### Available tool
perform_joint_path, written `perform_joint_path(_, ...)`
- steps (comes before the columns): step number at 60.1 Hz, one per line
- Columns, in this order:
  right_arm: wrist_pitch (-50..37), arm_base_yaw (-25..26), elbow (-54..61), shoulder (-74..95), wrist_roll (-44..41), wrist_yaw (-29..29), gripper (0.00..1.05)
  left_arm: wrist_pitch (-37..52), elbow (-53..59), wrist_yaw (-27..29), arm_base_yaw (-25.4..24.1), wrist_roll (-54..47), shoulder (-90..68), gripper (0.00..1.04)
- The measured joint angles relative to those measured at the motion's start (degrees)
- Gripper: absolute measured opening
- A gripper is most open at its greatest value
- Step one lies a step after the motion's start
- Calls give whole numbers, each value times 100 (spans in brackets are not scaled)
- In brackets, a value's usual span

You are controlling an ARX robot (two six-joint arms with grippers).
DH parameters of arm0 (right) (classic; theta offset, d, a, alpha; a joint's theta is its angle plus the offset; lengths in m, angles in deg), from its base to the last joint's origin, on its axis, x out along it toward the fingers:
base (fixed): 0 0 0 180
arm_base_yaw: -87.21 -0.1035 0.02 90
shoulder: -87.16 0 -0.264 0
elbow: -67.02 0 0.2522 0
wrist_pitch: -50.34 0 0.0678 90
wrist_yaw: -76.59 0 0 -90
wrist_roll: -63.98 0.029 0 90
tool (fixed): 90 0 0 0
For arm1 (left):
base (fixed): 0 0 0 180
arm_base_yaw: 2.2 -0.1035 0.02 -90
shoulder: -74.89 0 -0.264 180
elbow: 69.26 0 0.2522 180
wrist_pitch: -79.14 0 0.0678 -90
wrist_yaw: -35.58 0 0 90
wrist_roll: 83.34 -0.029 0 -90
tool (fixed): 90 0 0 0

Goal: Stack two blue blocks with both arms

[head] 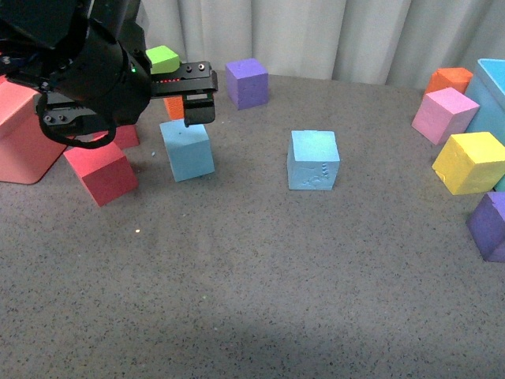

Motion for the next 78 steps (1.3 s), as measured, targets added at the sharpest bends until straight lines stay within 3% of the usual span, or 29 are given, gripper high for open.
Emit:
perform_joint_path(23, 0, 0, 0, 0, -2, 0, 95, -1123, -1327, -262, 70, 380, -927, 98)
perform_joint_path(59, 0, 0, 0, 0, -2, 0, 95, -2284, -2771, -214, 9, 654, -2033, 98)
perform_joint_path(74, 0, 0, 0, 0, -2, 0, 95, -2476, -3003, -151, 26, 656, -2175, 59)
perform_joint_path(78, 0, 0, 0, 0, 0, 0, 95, -2500, -3027, -103, 42, 634, -2175, 54)
